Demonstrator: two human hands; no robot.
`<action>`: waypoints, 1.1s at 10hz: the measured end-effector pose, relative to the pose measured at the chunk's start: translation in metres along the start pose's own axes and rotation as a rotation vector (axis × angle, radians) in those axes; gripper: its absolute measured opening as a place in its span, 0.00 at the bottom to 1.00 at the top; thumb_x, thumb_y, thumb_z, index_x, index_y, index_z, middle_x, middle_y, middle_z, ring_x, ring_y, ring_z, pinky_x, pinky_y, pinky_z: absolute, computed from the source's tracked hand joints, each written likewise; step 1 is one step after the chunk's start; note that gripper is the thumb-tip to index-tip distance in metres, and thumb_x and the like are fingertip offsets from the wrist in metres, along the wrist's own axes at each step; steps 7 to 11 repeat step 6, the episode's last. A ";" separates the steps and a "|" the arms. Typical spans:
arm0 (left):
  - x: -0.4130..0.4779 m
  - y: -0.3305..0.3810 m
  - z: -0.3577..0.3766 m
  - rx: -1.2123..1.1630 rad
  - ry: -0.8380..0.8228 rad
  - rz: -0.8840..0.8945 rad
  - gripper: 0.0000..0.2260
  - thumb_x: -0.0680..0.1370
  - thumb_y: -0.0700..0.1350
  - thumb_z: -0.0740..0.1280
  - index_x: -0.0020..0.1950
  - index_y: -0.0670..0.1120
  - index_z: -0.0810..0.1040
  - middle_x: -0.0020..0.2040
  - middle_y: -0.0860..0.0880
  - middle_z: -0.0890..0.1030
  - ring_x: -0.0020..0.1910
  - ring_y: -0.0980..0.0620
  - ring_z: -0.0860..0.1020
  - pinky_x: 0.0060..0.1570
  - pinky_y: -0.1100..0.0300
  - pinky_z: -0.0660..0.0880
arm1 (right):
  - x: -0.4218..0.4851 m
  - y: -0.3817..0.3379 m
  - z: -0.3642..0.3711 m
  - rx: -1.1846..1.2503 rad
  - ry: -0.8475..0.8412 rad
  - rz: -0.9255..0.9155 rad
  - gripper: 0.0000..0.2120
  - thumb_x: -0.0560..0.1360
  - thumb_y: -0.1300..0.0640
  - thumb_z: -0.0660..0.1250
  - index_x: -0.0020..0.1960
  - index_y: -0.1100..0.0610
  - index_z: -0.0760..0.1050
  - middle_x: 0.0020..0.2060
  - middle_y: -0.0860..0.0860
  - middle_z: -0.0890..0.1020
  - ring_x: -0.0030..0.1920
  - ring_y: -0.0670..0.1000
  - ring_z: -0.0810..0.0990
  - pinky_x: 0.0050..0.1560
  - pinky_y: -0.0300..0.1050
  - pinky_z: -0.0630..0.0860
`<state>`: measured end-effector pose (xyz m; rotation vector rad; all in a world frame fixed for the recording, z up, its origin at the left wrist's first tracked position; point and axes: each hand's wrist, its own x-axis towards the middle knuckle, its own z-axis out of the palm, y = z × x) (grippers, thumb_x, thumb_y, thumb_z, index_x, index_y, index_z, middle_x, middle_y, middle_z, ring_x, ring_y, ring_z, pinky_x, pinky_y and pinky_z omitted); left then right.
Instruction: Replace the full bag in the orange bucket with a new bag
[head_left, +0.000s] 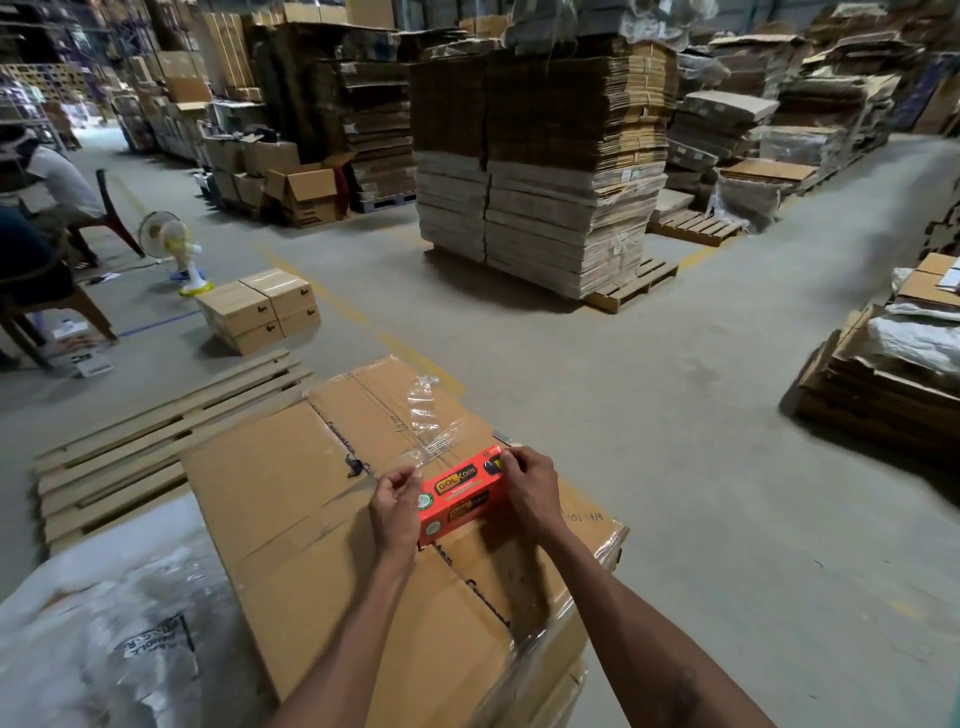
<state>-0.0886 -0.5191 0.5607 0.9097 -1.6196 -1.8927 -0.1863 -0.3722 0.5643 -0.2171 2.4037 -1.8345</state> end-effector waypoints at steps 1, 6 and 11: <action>-0.006 0.002 0.002 -0.067 0.031 -0.026 0.01 0.79 0.45 0.68 0.50 0.50 0.77 0.49 0.41 0.83 0.44 0.39 0.84 0.47 0.41 0.82 | -0.001 -0.001 -0.003 -0.001 -0.037 -0.005 0.10 0.81 0.52 0.60 0.54 0.54 0.79 0.46 0.51 0.84 0.43 0.48 0.85 0.42 0.39 0.82; 0.002 0.028 -0.004 0.723 -0.178 0.313 0.36 0.79 0.60 0.61 0.78 0.40 0.52 0.78 0.37 0.50 0.77 0.39 0.56 0.72 0.44 0.62 | -0.025 -0.021 -0.029 -0.223 0.013 0.021 0.28 0.79 0.40 0.61 0.73 0.56 0.69 0.70 0.54 0.73 0.70 0.54 0.72 0.68 0.47 0.67; 0.002 0.028 -0.004 0.723 -0.178 0.313 0.36 0.79 0.60 0.61 0.78 0.40 0.52 0.78 0.37 0.50 0.77 0.39 0.56 0.72 0.44 0.62 | -0.025 -0.021 -0.029 -0.223 0.013 0.021 0.28 0.79 0.40 0.61 0.73 0.56 0.69 0.70 0.54 0.73 0.70 0.54 0.72 0.68 0.47 0.67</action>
